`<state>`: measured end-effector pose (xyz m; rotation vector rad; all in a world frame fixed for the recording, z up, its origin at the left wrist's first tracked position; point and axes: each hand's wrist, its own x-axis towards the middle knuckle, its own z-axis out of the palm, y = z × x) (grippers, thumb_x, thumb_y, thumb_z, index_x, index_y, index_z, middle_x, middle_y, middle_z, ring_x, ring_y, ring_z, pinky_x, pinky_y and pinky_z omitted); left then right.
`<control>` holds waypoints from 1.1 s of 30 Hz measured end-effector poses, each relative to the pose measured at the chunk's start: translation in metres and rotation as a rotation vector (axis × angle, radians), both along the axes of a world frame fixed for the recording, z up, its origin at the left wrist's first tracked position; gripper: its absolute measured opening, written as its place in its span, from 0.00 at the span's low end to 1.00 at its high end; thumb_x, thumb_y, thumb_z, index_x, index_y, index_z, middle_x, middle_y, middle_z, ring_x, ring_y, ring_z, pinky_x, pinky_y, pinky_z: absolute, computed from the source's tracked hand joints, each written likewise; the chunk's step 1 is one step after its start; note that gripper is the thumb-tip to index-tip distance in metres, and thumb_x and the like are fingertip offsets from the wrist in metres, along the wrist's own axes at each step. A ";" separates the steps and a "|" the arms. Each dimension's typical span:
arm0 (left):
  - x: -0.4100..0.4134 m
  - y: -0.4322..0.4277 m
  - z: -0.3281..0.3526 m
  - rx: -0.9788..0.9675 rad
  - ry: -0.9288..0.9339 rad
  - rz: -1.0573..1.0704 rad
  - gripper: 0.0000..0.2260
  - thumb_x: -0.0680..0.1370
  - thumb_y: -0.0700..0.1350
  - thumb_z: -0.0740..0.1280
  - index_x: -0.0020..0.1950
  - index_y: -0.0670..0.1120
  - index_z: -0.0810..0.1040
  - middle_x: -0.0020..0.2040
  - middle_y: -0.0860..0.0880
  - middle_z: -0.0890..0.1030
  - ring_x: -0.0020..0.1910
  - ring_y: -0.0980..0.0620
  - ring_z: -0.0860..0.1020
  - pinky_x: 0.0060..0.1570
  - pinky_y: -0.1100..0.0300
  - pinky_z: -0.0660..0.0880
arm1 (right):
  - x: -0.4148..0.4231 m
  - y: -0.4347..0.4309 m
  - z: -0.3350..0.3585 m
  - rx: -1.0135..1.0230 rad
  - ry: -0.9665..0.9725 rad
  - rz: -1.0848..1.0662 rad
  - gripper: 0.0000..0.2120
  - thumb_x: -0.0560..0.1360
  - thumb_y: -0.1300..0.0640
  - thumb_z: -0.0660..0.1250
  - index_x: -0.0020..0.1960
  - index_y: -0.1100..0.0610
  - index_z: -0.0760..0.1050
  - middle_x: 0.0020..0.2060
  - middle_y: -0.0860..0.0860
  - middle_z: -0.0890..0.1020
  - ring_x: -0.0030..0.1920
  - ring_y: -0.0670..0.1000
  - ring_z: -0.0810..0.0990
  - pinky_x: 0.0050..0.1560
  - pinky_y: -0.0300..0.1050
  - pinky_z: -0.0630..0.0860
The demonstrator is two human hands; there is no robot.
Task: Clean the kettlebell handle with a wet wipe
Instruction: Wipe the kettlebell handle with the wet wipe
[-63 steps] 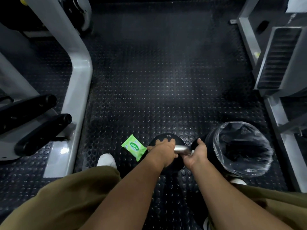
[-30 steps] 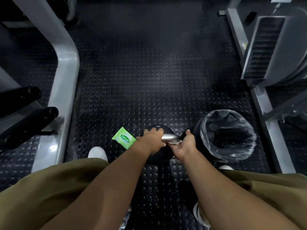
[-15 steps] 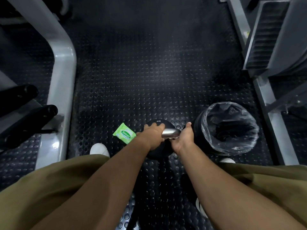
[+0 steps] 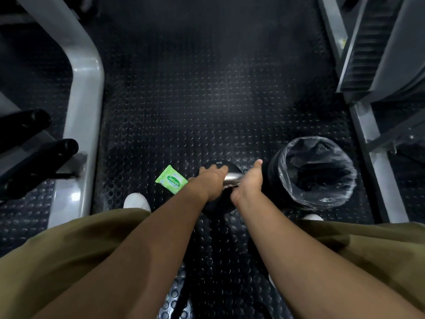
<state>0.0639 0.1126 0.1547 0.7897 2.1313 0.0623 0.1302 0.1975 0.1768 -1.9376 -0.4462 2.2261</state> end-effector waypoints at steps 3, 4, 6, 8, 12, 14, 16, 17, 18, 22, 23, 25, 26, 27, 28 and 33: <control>0.000 -0.002 0.000 0.022 -0.003 0.010 0.14 0.82 0.44 0.67 0.65 0.51 0.67 0.65 0.43 0.70 0.71 0.34 0.65 0.67 0.31 0.69 | 0.003 0.006 -0.008 -0.012 0.026 0.029 0.35 0.77 0.29 0.59 0.66 0.58 0.73 0.59 0.59 0.81 0.55 0.62 0.82 0.45 0.58 0.80; 0.001 -0.003 0.000 0.028 -0.005 0.011 0.14 0.82 0.43 0.68 0.64 0.51 0.67 0.65 0.44 0.70 0.71 0.34 0.65 0.67 0.31 0.69 | 0.006 0.010 -0.013 -0.022 0.040 0.032 0.34 0.78 0.30 0.59 0.65 0.59 0.74 0.57 0.61 0.82 0.53 0.63 0.83 0.51 0.61 0.81; 0.001 -0.003 0.001 0.028 -0.008 0.005 0.13 0.82 0.43 0.68 0.63 0.50 0.67 0.64 0.44 0.70 0.71 0.35 0.65 0.67 0.30 0.69 | 0.008 0.019 -0.021 -0.052 0.050 0.016 0.34 0.78 0.30 0.58 0.66 0.59 0.74 0.58 0.63 0.82 0.52 0.65 0.83 0.58 0.64 0.79; 0.000 -0.004 0.003 0.023 -0.016 0.007 0.13 0.82 0.43 0.67 0.64 0.50 0.67 0.64 0.43 0.70 0.72 0.35 0.64 0.67 0.29 0.68 | 0.008 0.024 -0.022 -0.078 0.049 -0.001 0.36 0.77 0.29 0.59 0.68 0.58 0.73 0.58 0.63 0.81 0.53 0.66 0.82 0.59 0.66 0.79; 0.001 -0.002 0.006 0.005 -0.013 0.008 0.14 0.82 0.43 0.67 0.65 0.50 0.67 0.66 0.43 0.69 0.74 0.34 0.63 0.68 0.28 0.68 | 0.002 0.017 -0.009 -0.072 0.035 -0.038 0.37 0.76 0.29 0.60 0.69 0.58 0.72 0.59 0.62 0.80 0.56 0.64 0.82 0.58 0.63 0.79; 0.000 -0.002 0.007 0.000 -0.022 0.013 0.14 0.82 0.42 0.67 0.65 0.50 0.67 0.66 0.43 0.69 0.73 0.34 0.63 0.67 0.28 0.68 | -0.005 0.007 -0.002 -0.060 0.011 -0.055 0.38 0.75 0.28 0.60 0.72 0.56 0.70 0.63 0.59 0.78 0.58 0.63 0.81 0.52 0.61 0.79; 0.000 -0.002 0.009 0.009 -0.027 0.009 0.14 0.82 0.41 0.67 0.64 0.50 0.67 0.65 0.43 0.69 0.72 0.35 0.65 0.66 0.29 0.69 | -0.011 0.000 0.001 -0.052 -0.018 -0.064 0.42 0.73 0.26 0.60 0.76 0.54 0.66 0.70 0.58 0.73 0.62 0.64 0.78 0.53 0.63 0.77; 0.000 -0.002 0.009 0.016 -0.029 0.008 0.14 0.82 0.41 0.67 0.64 0.50 0.67 0.65 0.43 0.70 0.71 0.36 0.65 0.66 0.29 0.69 | -0.013 -0.001 0.000 -0.045 -0.031 -0.075 0.43 0.73 0.26 0.60 0.77 0.54 0.65 0.71 0.58 0.72 0.63 0.64 0.77 0.53 0.63 0.77; 0.000 -0.002 0.009 0.020 -0.028 0.006 0.14 0.82 0.42 0.67 0.64 0.50 0.67 0.65 0.43 0.70 0.71 0.36 0.65 0.66 0.29 0.70 | -0.013 -0.001 -0.002 -0.037 -0.036 -0.076 0.43 0.73 0.26 0.60 0.76 0.54 0.66 0.71 0.57 0.72 0.63 0.63 0.77 0.52 0.61 0.77; 0.001 -0.004 0.004 0.034 -0.010 0.004 0.13 0.82 0.43 0.67 0.64 0.50 0.67 0.64 0.44 0.70 0.70 0.36 0.66 0.66 0.30 0.70 | -0.001 0.008 -0.017 -0.029 0.036 -0.027 0.37 0.76 0.27 0.60 0.67 0.58 0.75 0.59 0.60 0.82 0.56 0.62 0.82 0.57 0.60 0.79; 0.001 -0.005 0.004 0.034 -0.004 0.000 0.13 0.82 0.43 0.67 0.63 0.50 0.67 0.64 0.44 0.70 0.69 0.37 0.66 0.66 0.31 0.70 | 0.001 0.013 -0.021 -0.037 0.055 -0.031 0.36 0.76 0.28 0.60 0.65 0.58 0.75 0.56 0.60 0.83 0.54 0.63 0.83 0.58 0.62 0.79; 0.000 -0.005 0.004 0.029 -0.007 -0.005 0.13 0.82 0.43 0.68 0.62 0.51 0.66 0.64 0.45 0.70 0.69 0.37 0.66 0.66 0.31 0.70 | 0.005 0.019 -0.026 -0.054 0.067 -0.034 0.36 0.75 0.27 0.61 0.66 0.58 0.75 0.55 0.62 0.83 0.53 0.65 0.84 0.60 0.65 0.79; 0.000 -0.005 0.004 0.028 -0.014 -0.003 0.13 0.82 0.43 0.68 0.62 0.51 0.66 0.64 0.45 0.70 0.70 0.37 0.66 0.66 0.31 0.70 | 0.007 0.020 -0.024 -0.056 0.067 -0.039 0.36 0.76 0.28 0.60 0.66 0.58 0.75 0.55 0.62 0.83 0.54 0.65 0.84 0.61 0.65 0.78; 0.000 -0.004 0.004 0.027 -0.016 -0.001 0.13 0.82 0.43 0.68 0.63 0.51 0.67 0.64 0.45 0.70 0.70 0.37 0.66 0.67 0.31 0.69 | 0.006 0.019 -0.023 -0.047 0.069 -0.037 0.37 0.76 0.28 0.60 0.67 0.58 0.75 0.56 0.61 0.83 0.55 0.64 0.83 0.62 0.64 0.77; 0.000 -0.003 0.005 0.023 -0.015 -0.001 0.14 0.82 0.43 0.67 0.64 0.51 0.67 0.65 0.45 0.70 0.70 0.37 0.65 0.67 0.31 0.69 | 0.005 0.016 -0.020 -0.041 0.062 -0.037 0.37 0.76 0.27 0.60 0.67 0.58 0.74 0.59 0.60 0.82 0.57 0.63 0.82 0.63 0.62 0.77; 0.000 -0.005 0.007 0.036 -0.018 -0.012 0.11 0.82 0.43 0.66 0.56 0.53 0.64 0.60 0.46 0.69 0.68 0.37 0.67 0.64 0.30 0.71 | -0.013 -0.004 0.001 0.007 -0.062 -0.021 0.38 0.73 0.26 0.61 0.70 0.54 0.71 0.65 0.54 0.76 0.61 0.60 0.78 0.54 0.59 0.77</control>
